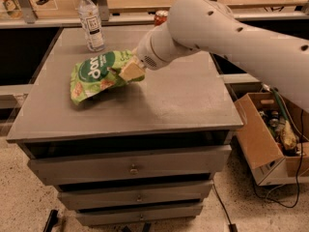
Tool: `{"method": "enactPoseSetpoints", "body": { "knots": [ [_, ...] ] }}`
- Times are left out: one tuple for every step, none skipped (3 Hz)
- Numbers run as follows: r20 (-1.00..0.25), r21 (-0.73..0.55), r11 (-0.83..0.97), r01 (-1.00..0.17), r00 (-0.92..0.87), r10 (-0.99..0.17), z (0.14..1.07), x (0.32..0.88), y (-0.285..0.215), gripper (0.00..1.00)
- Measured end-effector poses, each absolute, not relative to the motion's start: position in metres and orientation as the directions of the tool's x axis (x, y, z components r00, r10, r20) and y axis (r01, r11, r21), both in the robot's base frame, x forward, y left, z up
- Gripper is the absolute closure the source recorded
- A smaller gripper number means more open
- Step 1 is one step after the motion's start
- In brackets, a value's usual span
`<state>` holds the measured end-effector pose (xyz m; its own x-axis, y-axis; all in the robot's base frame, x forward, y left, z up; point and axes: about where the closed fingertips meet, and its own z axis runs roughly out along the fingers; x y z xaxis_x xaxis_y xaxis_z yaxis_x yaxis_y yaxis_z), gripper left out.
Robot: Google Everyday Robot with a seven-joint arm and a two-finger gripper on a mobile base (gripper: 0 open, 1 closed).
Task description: Move green rice chip bag near blue plastic bottle
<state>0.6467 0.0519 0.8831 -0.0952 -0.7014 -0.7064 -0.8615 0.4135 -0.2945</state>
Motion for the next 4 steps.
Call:
{"method": "enactPoseSetpoints", "body": {
  "knots": [
    [-0.714,-0.304,0.425,-0.853,-0.092,-0.694,0.889,0.669,0.068,1.0],
    [-0.743,-0.292,0.464,-0.837,-0.107,-0.661,0.89,0.694,0.088,1.0],
    [-0.774,-0.274,0.509,-0.816,-0.128,-0.62,0.892,0.719,0.101,1.0],
    [-0.795,-0.259,0.537,-0.803,-0.139,-0.591,0.892,0.743,0.111,1.0]
  ]
}}
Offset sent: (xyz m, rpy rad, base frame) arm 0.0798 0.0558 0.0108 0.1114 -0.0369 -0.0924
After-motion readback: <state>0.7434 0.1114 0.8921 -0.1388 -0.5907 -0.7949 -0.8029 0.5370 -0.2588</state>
